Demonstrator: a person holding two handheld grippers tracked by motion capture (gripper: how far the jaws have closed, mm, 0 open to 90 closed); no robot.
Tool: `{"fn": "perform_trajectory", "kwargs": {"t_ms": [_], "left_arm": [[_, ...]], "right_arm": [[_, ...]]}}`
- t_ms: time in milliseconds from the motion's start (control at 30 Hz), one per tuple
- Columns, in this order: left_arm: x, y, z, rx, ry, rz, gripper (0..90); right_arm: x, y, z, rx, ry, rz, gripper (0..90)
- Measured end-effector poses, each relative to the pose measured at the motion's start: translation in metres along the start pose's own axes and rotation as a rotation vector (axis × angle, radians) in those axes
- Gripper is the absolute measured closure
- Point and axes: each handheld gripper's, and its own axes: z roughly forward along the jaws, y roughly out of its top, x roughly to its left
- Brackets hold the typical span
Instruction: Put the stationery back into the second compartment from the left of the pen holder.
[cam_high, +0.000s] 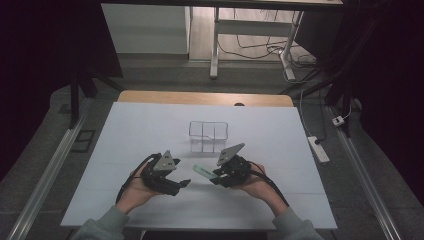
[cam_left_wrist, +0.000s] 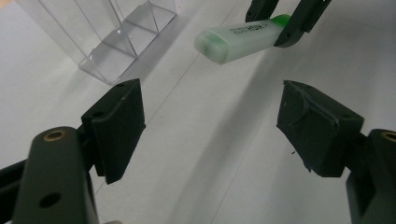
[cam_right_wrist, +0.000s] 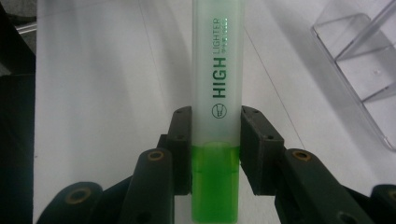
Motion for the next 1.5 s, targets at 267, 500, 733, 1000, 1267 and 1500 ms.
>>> {"fn": "perform_trajectory", "kwargs": {"t_ms": [267,500,733,1000,1267,1500], "left_arm": [[-0.001,0.004,0.003,0.010,0.002,0.028,24.3],[-0.002,0.009,0.008,0.028,-0.012,0.058,25.4],[-0.006,0.016,0.020,0.088,-0.047,0.117,26.5],[-0.013,0.023,0.036,0.171,-0.115,0.205,34.7],[-0.019,0.023,0.041,0.207,-0.157,0.286,52.0],[-0.022,0.020,0.045,0.249,-0.222,0.327,62.3]], "right_arm": [[0.002,0.006,0.005,0.013,0.017,-0.018,66.5],[0.006,0.010,0.010,0.040,0.036,-0.042,66.4],[0.009,0.012,0.015,0.094,0.053,-0.072,66.5],[0.013,0.016,0.020,0.126,0.077,-0.116,66.4],[0.016,0.017,0.020,0.148,0.101,-0.168,66.3],[0.017,0.016,0.019,0.165,0.119,-0.205,64.1]]}}
